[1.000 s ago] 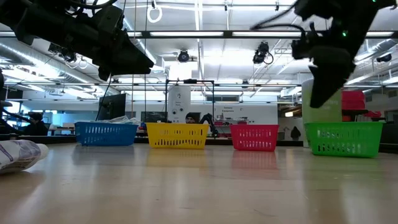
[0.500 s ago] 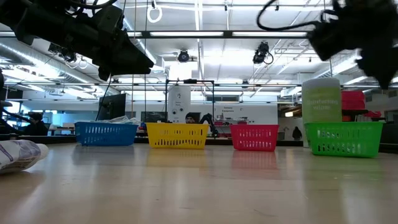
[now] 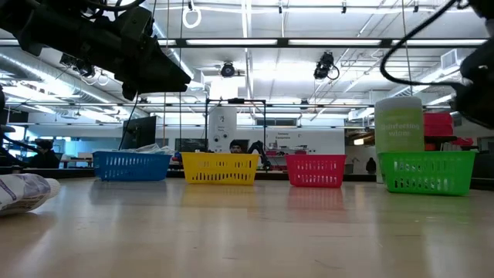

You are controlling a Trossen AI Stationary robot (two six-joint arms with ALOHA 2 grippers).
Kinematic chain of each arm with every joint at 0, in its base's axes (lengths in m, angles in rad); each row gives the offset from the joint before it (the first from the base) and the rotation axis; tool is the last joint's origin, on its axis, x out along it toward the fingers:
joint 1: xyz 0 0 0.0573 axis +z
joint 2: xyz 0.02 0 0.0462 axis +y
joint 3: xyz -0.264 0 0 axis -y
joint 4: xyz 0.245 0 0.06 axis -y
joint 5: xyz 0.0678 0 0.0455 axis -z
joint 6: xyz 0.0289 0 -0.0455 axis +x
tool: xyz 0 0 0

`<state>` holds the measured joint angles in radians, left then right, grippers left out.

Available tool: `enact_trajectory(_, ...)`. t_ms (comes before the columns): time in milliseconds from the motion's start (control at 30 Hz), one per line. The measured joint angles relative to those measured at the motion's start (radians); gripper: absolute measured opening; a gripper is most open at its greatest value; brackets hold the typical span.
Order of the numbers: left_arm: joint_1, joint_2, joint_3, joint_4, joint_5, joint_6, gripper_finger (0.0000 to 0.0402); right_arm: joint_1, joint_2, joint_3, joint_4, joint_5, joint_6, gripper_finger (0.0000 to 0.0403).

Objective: Pick & Place Travel size toiletries
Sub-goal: Put the red toothbrush into the blue bin

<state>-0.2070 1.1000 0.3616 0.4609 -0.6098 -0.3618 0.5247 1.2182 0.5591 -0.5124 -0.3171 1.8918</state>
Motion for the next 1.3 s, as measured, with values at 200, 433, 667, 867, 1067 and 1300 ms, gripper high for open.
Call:
enact_trajectory(200,0.0,0.0,0.0,0.0,0.0,0.012,0.0141,0.062,0.001,-0.102,0.147,0.001,0.126,0.0151)
enact_trajectory(433,0.0,0.0,0.0,0.0,0.0,0.018,0.0141,0.068,0.041,-0.116,0.163,0.063,0.136,0.0139)
enact_trajectory(667,0.0,0.0,0.0,0.001,-0.002,0.018,0.0141,0.067,0.11,-0.113,0.188,0.048,0.114,0.0137)
enact_trajectory(867,0.0,0.0,0.0,0.001,-0.003,0.018,0.0141,0.068,0.12,-0.113,0.178,0.059,0.06,0.0103)
enact_trajectory(1067,0.0,0.0,0.0,0.0,-0.004,0.018,0.0141,0.069,0.118,-0.114,0.186,0.069,-0.004,0.0042)
enact_trajectory(1300,0.0,0.0,0.0,0.001,-0.004,0.018,0.0141,0.069,0.108,-0.121,0.334,0.111,-0.127,0.0027)
